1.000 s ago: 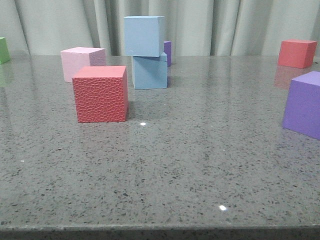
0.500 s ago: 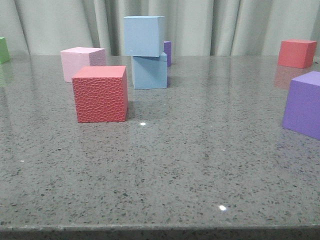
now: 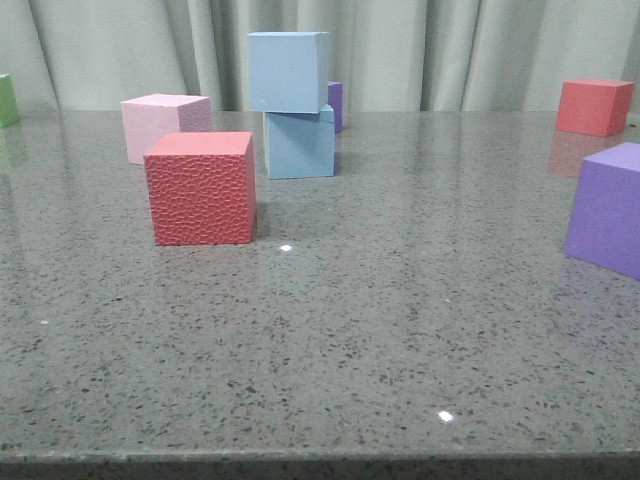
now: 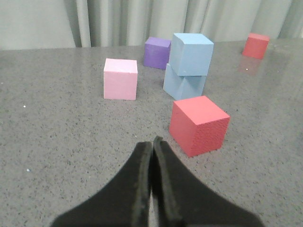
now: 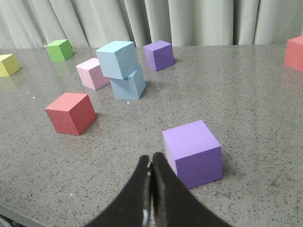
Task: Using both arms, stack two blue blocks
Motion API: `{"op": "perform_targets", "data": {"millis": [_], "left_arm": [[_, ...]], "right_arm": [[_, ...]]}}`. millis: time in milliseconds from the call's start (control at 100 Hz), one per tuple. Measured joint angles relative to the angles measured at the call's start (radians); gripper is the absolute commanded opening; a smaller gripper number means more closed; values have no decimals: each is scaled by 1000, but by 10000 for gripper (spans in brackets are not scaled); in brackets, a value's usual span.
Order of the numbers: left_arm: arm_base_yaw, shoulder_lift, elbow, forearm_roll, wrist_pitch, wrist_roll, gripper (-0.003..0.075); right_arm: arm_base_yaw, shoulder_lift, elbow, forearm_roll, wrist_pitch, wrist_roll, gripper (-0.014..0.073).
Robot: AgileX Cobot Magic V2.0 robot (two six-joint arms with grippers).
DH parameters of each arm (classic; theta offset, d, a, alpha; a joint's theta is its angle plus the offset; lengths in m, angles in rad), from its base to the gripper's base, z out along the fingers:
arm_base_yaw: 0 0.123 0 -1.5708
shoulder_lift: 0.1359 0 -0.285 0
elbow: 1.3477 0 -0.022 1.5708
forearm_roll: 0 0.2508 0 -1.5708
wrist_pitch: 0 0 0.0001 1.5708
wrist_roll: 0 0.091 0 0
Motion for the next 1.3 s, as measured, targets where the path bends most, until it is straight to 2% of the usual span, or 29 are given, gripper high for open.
{"op": "perform_targets", "data": {"millis": [110,240,360,650,850,1000,1300], "left_arm": [[66,-10,63,-12,-145,22,-18],[158,-47,132,-87,-271,141,-18],[246,-84,176,-146,-307,235,-18],[474,-157,302,-223,-374,270,-18],[612,-200,383,-314,-402,384,-18],[658,-200,400,-330,-420,401,-18],[665,-200,400,-332,-417,405,-19]], "right_arm": [[0,0,0,0,0,0,-68],[0,0,0,0,0,0,-68],[0,0,0,0,0,0,-68],[0,0,0,0,0,0,-68],[0,0,0,0,0,0,-68],[0,0,0,0,0,0,-68],[0,0,0,0,0,0,-68]]}}
